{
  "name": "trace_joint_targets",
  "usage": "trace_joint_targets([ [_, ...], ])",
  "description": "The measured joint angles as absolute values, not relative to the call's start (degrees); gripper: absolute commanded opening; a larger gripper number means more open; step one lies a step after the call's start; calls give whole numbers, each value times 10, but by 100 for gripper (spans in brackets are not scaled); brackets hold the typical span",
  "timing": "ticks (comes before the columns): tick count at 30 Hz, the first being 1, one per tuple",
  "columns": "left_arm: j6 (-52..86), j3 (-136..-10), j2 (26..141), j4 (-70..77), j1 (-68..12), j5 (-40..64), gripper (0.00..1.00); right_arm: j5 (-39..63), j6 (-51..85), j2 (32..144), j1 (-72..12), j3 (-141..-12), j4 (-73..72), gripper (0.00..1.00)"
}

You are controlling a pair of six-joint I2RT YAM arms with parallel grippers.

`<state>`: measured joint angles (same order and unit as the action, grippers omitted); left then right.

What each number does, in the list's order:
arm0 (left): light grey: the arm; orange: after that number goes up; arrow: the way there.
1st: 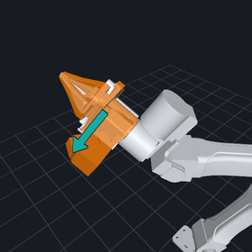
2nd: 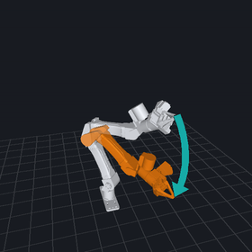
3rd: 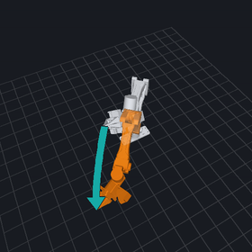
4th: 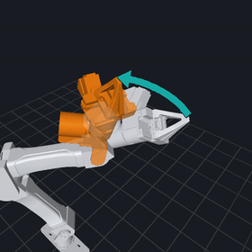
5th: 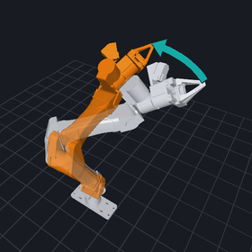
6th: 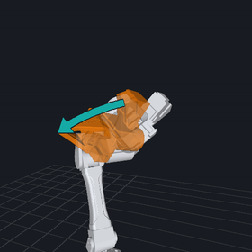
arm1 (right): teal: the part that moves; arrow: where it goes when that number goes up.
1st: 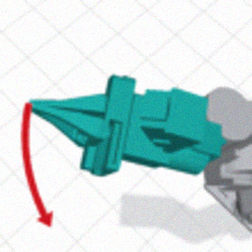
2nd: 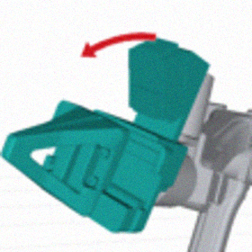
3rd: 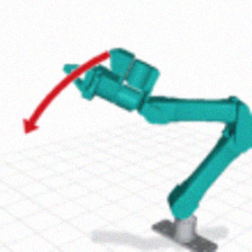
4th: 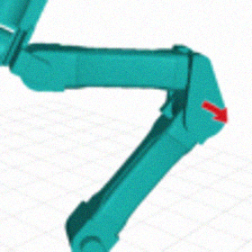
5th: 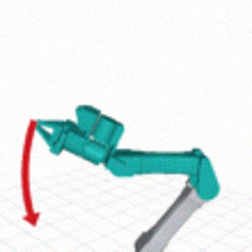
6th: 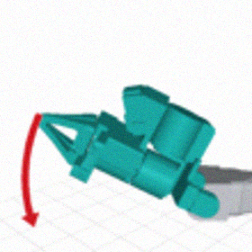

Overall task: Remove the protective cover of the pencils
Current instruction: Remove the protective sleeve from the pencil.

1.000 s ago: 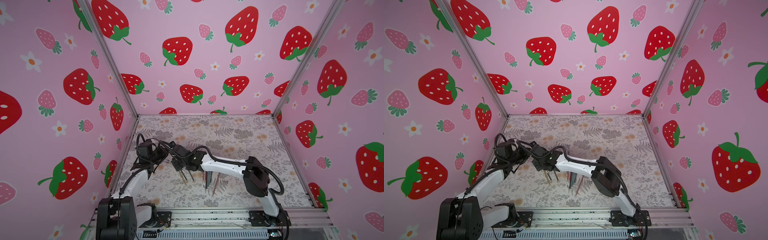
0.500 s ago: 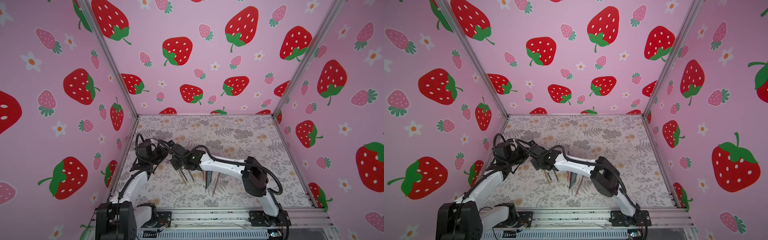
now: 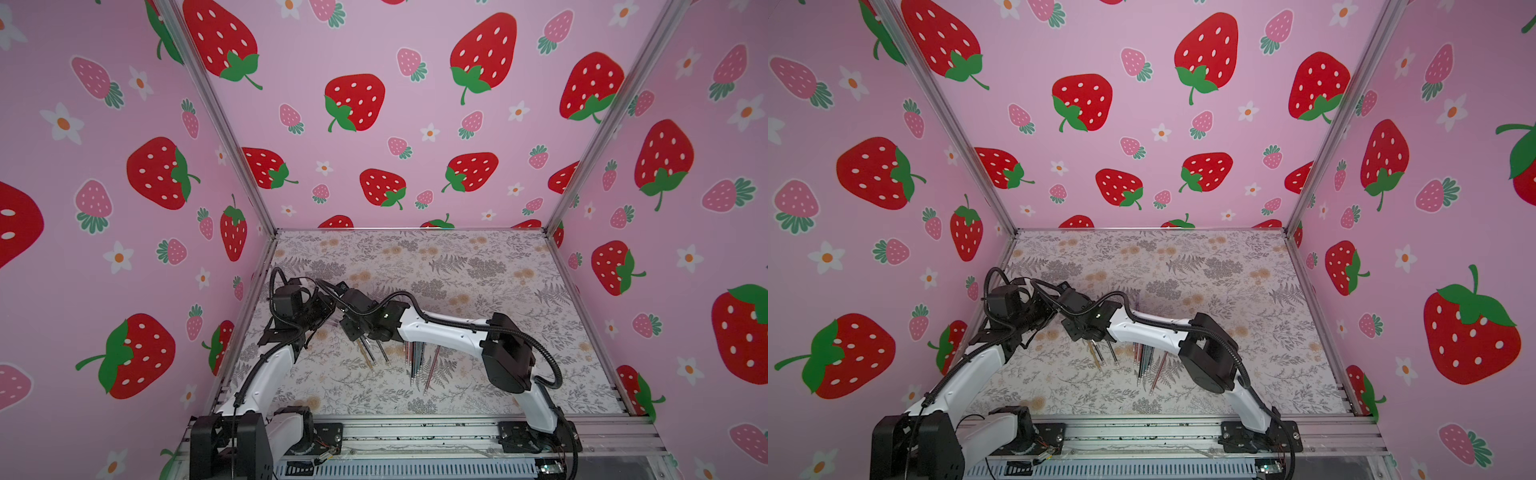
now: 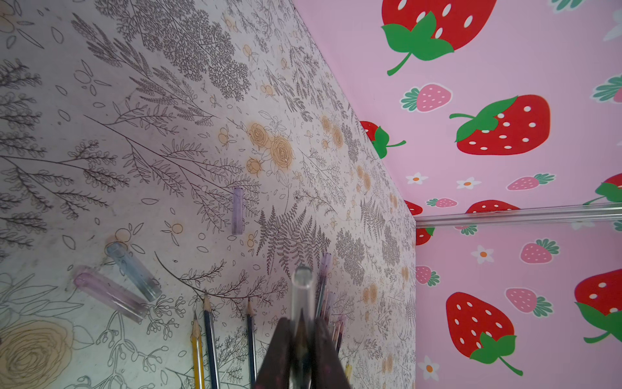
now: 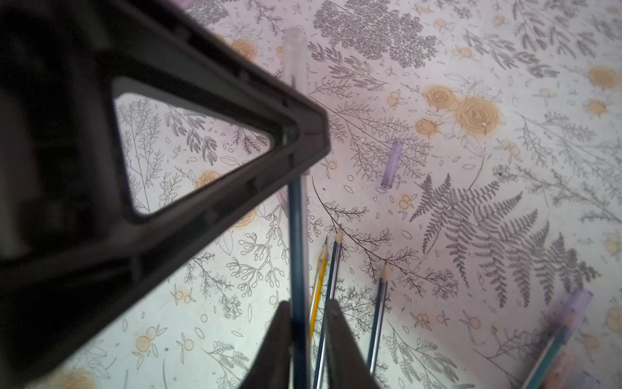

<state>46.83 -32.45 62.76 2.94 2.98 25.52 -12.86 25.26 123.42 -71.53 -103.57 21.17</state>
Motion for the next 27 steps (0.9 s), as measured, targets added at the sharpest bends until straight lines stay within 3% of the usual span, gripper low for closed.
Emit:
trace_joint_targets([
  [7, 469, -324, 625, 18, 29, 245, 7, -128, 254, 1230, -716, -1010, 181, 0],
  [19, 479, -329, 669, 12, 18, 274, 0, -123, 260, 1180, -720, -895, 111, 0],
  [27, 484, -350, 699, 32, 32, 209, 0, -139, 287, 1139, -740, -809, 115, 0],
])
